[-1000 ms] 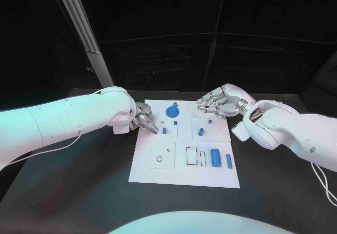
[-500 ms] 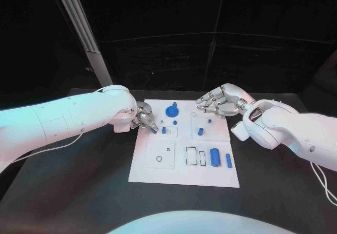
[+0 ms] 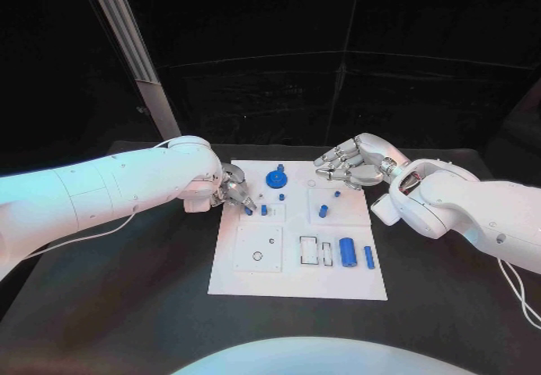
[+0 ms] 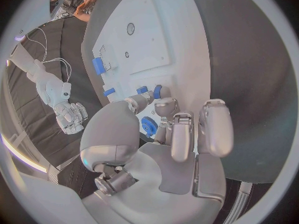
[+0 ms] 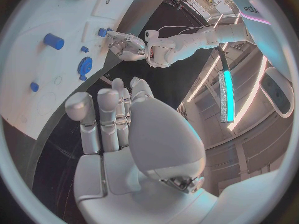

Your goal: Assemble the parts on the task board

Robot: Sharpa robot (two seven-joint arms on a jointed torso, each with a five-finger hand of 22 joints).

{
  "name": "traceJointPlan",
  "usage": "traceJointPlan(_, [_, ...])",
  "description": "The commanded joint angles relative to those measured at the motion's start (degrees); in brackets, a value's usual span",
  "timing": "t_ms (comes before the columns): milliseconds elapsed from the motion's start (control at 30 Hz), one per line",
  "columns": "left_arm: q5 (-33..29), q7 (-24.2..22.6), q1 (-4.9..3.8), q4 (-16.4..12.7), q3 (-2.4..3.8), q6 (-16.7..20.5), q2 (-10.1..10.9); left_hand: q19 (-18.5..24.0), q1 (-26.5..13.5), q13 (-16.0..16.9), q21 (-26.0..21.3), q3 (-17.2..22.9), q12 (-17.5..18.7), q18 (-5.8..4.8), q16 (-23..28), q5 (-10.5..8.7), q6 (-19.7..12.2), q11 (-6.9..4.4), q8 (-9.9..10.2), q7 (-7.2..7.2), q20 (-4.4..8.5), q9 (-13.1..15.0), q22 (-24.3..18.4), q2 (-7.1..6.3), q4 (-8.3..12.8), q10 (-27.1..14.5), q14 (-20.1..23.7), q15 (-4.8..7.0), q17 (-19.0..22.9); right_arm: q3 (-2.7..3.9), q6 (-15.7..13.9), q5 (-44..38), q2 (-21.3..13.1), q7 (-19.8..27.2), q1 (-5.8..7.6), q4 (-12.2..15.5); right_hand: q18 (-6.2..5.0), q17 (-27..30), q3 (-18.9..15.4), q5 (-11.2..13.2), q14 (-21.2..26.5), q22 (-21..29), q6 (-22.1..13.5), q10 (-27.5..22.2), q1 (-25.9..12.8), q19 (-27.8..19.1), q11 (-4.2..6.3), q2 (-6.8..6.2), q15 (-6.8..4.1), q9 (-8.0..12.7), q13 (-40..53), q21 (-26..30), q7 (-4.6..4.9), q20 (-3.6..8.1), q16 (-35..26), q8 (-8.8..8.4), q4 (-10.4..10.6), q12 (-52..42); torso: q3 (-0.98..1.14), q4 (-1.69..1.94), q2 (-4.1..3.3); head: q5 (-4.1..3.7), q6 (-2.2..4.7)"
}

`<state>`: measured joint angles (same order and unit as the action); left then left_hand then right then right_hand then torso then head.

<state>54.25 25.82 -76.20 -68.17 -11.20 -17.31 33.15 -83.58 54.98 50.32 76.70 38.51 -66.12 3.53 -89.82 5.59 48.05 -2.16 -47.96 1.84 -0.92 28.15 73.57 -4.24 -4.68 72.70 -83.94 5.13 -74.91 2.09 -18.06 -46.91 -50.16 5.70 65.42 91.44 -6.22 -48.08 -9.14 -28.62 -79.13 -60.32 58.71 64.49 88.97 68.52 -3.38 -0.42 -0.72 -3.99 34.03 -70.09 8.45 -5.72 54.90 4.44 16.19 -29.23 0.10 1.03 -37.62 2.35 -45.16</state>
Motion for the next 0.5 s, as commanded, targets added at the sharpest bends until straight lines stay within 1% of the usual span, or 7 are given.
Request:
traceJointPlan(33, [0.00,0.84,0.10,0.15,-0.08,-1.26,-0.23,-0.55,-0.89,0.17,0.33,-0.30,-0.31,0.32,-0.18,0.21,0.59,0.03,0.34,0.01,0.04,-0.11,0.18,-0.04,-0.40,0.40,-6.06,0.32,-15.09,0.03,0.44,0.20,0.01,0.47,0.10,0.17,-0.71,0.08,0.28,-0.18,0.54,0.06,-0.47,-0.40,0.59,-0.30,-0.09,0.12,0.04,0.03,-0.06,0.37,0.12,0.08,-0.31,0.20,0.11,-0.38,0.01,0.06,0.00,0.00,0.07])
traceJointPlan(200, [0.00,1.01,0.10,0.60,-0.08,-1.10,-0.51,-0.60,-1.75,0.35,0.41,-0.68,-0.42,0.30,-0.18,0.19,0.84,0.00,0.44,-0.03,0.07,-0.23,0.30,-0.22,-0.71,0.56,-6.06,0.35,-15.09,0.03,0.44,0.20,0.03,0.49,0.10,0.19,-0.71,0.08,0.28,-0.18,0.54,0.06,-0.47,-0.40,0.59,-0.30,-0.09,0.12,0.04,0.03,-0.06,0.37,0.12,0.08,-0.31,0.20,0.11,-0.38,0.02,0.00,0.02,0.01,0.03])
traceJointPlan(300, [0.00,1.10,0.10,0.72,-0.08,-0.97,-0.58,-0.63,-2.31,0.46,0.46,-1.11,-0.49,0.28,-0.18,0.14,1.01,-0.01,0.49,-0.05,0.09,-0.30,0.39,-0.59,-0.83,0.66,-6.06,0.36,-15.09,0.03,0.42,0.20,0.01,0.50,0.10,0.20,-0.71,0.11,0.28,-0.18,0.55,0.07,-0.47,-0.40,0.59,-0.31,-0.09,0.12,0.05,0.03,-0.06,0.38,0.12,0.08,-0.33,0.21,0.11,-0.38,0.02,-0.02,0.01,-0.02,0.07])
traceJointPlan(400, [0.00,1.19,0.10,0.75,-0.08,-0.70,-0.60,-0.66,-3.24,0.55,0.51,-2.24,-0.55,0.26,-0.18,0.05,1.32,-0.01,0.53,-0.06,0.09,-0.38,0.48,-1.46,-1.01,0.76,-6.06,0.36,-15.09,0.03,0.40,0.20,-0.02,0.51,0.10,0.21,-0.72,0.15,0.29,-0.18,0.57,0.09,-0.48,-0.41,0.59,-0.33,-0.10,0.12,0.05,0.02,-0.06,0.40,0.12,0.07,-0.36,0.21,0.11,-0.38,0.00,0.00,0.01,-0.10,0.05])
traceJointPlan(500, [0.00,1.25,0.10,0.74,-0.08,-0.24,-0.60,-0.69,-3.88,0.69,0.55,-3.17,-0.64,0.25,-0.18,0.01,1.53,-0.02,0.57,-0.07,0.10,-0.46,0.56,-1.94,-1.23,0.87,-6.06,0.37,-15.09,0.03,0.38,0.20,-0.04,0.52,0.10,0.22,-0.72,0.16,0.29,-0.18,0.57,0.11,-0.48,-0.41,0.59,-0.34,-0.10,0.11,0.05,0.02,-0.07,0.41,0.12,0.07,-0.37,0.21,0.12,-0.39,0.00,0.05,0.02,-0.10,0.08])
